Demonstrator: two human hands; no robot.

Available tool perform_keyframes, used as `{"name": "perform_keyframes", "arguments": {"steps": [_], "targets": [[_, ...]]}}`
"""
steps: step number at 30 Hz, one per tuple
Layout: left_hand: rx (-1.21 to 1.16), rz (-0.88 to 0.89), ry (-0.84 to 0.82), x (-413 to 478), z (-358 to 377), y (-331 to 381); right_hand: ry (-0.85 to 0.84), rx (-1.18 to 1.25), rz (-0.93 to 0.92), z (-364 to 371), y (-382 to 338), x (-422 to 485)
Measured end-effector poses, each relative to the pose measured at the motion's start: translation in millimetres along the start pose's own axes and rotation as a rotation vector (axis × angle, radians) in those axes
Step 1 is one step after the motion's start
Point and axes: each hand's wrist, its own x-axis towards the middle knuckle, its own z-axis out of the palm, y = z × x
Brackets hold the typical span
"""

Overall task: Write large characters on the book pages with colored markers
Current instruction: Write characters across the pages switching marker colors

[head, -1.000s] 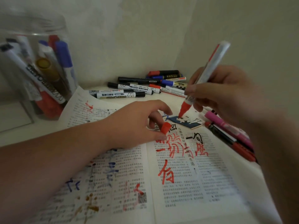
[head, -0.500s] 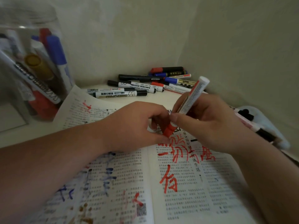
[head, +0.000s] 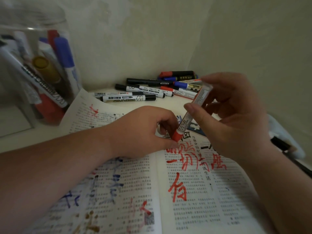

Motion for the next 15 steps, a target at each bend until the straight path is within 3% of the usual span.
{"name": "perform_keyframes", "arguments": {"steps": [4,11,15], "targets": [[0.001,-0.020,0.006,1.7,0.3,-1.8,0.128,0.014,0.015,8.8,9.2,-3.2],[0.002,-0.051,0.002,1.1,-1.1,-2.1,0.048,-0.031,-0.033,12.8,1.2,-8.4],[-0.032,-0.075,0.006,0.4,-1.8,-1.3,0.069,0.065,0.062,21.7,-1.5,-5.2]]}}
